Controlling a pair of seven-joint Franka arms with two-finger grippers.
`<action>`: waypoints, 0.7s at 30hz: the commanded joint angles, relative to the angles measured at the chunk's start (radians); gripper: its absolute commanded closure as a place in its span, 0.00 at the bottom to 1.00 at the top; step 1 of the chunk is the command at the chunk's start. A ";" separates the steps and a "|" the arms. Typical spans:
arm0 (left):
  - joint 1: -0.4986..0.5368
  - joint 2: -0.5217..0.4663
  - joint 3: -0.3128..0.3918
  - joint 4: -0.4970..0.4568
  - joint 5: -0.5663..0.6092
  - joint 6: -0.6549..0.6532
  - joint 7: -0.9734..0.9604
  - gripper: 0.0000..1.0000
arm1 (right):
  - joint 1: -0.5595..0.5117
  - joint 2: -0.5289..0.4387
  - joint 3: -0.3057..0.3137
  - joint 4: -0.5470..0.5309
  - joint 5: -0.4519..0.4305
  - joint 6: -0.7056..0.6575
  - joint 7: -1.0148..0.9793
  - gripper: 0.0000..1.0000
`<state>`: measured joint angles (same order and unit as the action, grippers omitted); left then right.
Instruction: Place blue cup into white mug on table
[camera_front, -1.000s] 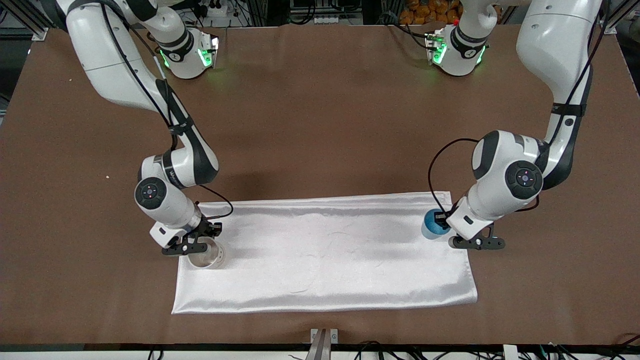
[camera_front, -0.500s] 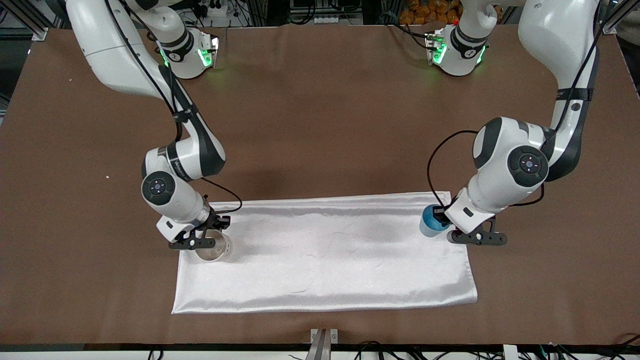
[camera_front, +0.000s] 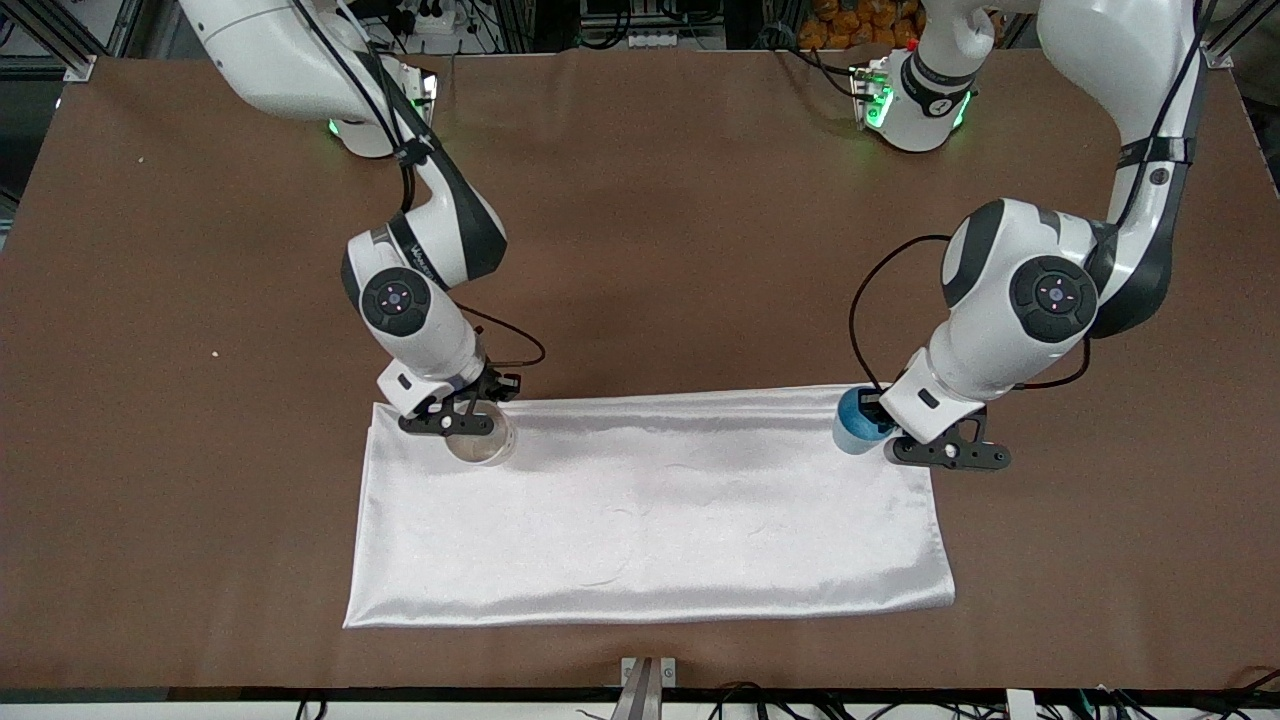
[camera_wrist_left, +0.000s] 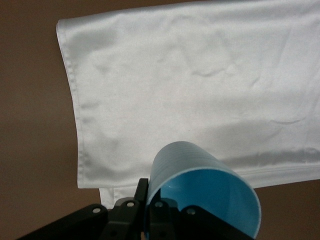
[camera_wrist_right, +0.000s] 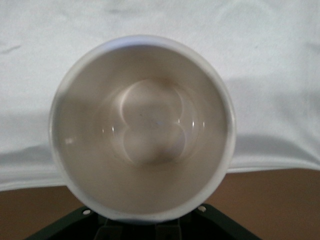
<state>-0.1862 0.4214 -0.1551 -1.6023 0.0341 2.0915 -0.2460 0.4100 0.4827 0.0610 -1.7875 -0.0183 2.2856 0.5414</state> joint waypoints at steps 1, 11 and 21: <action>-0.007 -0.026 -0.001 -0.011 0.020 -0.033 -0.039 1.00 | 0.049 -0.099 0.017 -0.111 0.014 0.014 0.119 1.00; -0.047 -0.073 -0.001 -0.011 0.023 -0.140 -0.073 1.00 | 0.158 -0.170 0.025 -0.170 0.015 0.017 0.296 1.00; -0.096 -0.069 -0.004 -0.011 0.142 -0.159 -0.168 1.00 | 0.254 -0.207 0.025 -0.285 0.015 0.150 0.469 1.00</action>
<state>-0.2600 0.3622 -0.1573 -1.6013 0.1328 1.9433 -0.3463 0.6266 0.3268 0.0909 -1.9725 -0.0150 2.3594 0.9393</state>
